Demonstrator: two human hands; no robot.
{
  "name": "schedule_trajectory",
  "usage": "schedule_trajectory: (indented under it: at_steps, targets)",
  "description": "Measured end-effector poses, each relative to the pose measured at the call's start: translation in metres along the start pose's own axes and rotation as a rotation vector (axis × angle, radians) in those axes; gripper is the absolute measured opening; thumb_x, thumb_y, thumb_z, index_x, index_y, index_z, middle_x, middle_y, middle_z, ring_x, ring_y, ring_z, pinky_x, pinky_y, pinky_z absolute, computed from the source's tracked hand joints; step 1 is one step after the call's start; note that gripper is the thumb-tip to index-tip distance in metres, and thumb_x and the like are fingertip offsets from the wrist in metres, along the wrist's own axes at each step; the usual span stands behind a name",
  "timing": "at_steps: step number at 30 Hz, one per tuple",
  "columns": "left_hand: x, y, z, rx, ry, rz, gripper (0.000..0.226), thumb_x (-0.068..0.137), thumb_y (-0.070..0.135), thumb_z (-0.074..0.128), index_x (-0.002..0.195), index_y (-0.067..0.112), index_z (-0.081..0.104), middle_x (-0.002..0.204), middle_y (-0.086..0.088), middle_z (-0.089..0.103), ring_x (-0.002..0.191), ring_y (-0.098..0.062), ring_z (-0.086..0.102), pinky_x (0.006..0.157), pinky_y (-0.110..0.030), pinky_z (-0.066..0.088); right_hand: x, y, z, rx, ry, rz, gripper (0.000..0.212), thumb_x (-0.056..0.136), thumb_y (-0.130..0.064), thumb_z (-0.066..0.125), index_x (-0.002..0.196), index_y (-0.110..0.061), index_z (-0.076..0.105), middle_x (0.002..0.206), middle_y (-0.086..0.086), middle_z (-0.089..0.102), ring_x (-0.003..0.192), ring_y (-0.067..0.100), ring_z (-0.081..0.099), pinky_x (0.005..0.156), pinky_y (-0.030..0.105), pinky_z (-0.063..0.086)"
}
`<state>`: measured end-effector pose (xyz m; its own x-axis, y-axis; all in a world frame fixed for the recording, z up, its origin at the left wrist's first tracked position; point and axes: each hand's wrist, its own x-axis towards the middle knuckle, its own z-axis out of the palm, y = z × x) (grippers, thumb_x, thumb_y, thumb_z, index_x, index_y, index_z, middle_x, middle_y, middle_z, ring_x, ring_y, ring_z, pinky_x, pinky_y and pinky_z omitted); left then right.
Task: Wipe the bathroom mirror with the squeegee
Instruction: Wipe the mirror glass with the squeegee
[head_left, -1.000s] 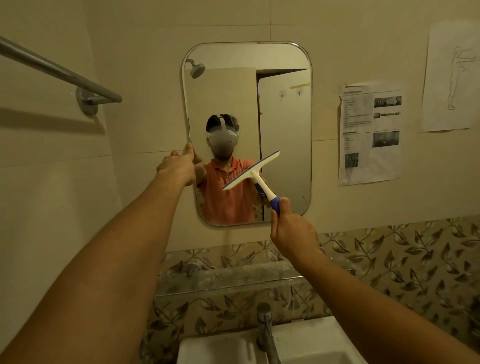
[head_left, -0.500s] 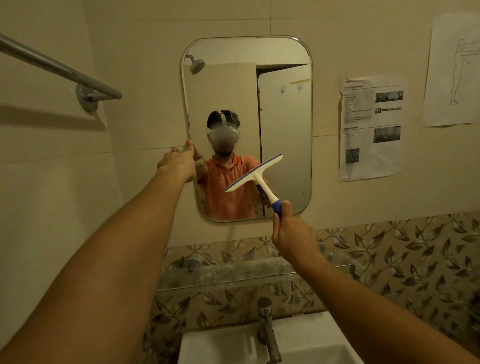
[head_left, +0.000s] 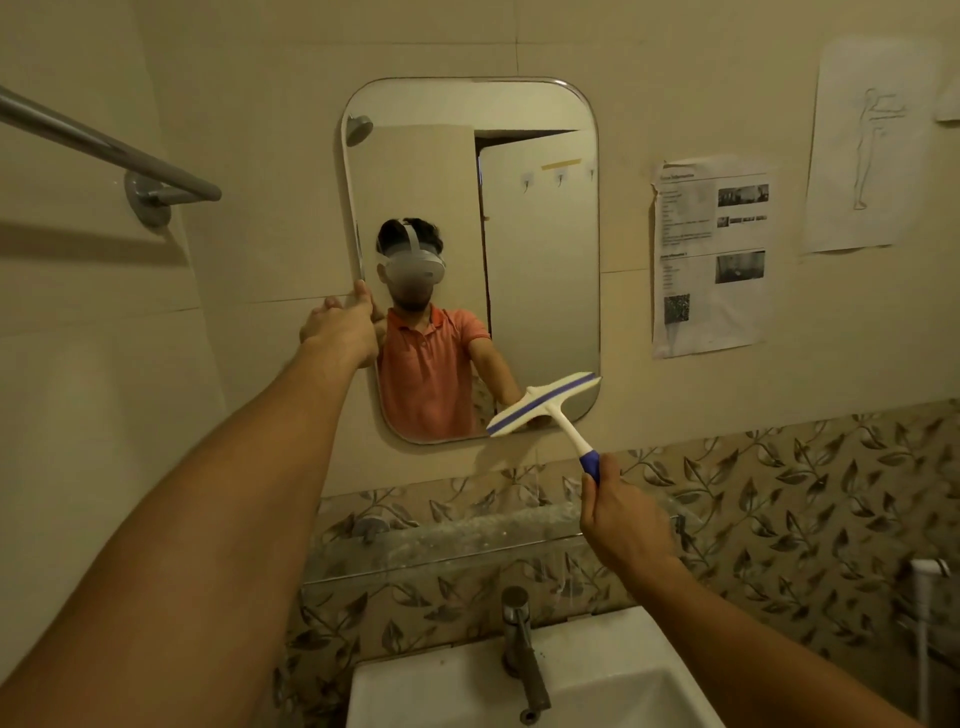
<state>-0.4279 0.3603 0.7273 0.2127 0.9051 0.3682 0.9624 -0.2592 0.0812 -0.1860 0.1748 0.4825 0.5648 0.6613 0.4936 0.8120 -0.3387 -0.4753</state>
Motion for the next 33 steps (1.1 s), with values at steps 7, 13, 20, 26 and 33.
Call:
schedule_trajectory:
  at_steps: [7,13,20,26,33]
  targets:
    - [0.001,0.001,0.001,0.010,-0.010,0.005,0.093,0.096,0.010,0.054,0.158,0.033,-0.012,0.165,-0.018,0.001,0.149,-0.040,0.017,0.114,-0.055,0.030,-0.011,0.029,-0.017,-0.030,-0.010,0.108,0.029,0.108,-0.046,0.032,0.123,-0.023,0.040,0.073,-0.003,0.061,0.055,0.013,0.060,0.050,0.033,0.055]
    - [0.003,0.001,-0.001,0.012,-0.008,0.015,0.089,0.098,0.014,0.053,0.158,0.031,-0.011,0.165,-0.018,0.003,0.148,-0.040,0.018,0.114,-0.054,0.029,0.004,0.020,-0.047,0.130,0.146,0.103,0.024,0.108,-0.041,0.033,0.116,-0.020,0.040,0.069,0.003,0.059,0.051,0.020,0.058,0.045,0.038,0.052]
    - [0.002,0.000,-0.003,0.005,0.006,0.020,0.090,0.098,0.013,0.054,0.159,0.032,-0.009,0.165,-0.018,0.005,0.148,-0.040,0.020,0.113,-0.054,0.031,0.062,-0.055,-0.095,0.267,0.225,-0.047,0.022,0.109,-0.043,0.032,0.117,-0.023,0.036,0.076,0.005,0.059,0.055,0.020,0.059,0.048,0.035,0.052]
    - [0.003,0.000,-0.001,0.000,0.006,0.008,0.094,0.096,0.013,0.058,0.158,0.033,-0.010,0.165,-0.018,0.004,0.147,-0.041,0.021,0.111,-0.055,0.034,0.078,-0.097,-0.090,0.122,0.248,-0.237,0.030,0.108,-0.046,0.034,0.124,-0.021,0.038,0.074,-0.002,0.054,0.053,0.016,0.057,0.047,0.034,0.053]
    - [0.006,0.000,0.000,0.018,0.013,0.010,0.095,0.096,0.010,0.056,0.158,0.034,-0.011,0.165,-0.019,0.006,0.146,-0.041,0.024,0.109,-0.054,0.036,0.075,-0.091,-0.061,-0.025,0.180,-0.338,0.040,0.107,-0.048,0.036,0.135,-0.020,0.036,0.074,-0.007,0.049,0.052,0.010,0.052,0.048,0.031,0.053]
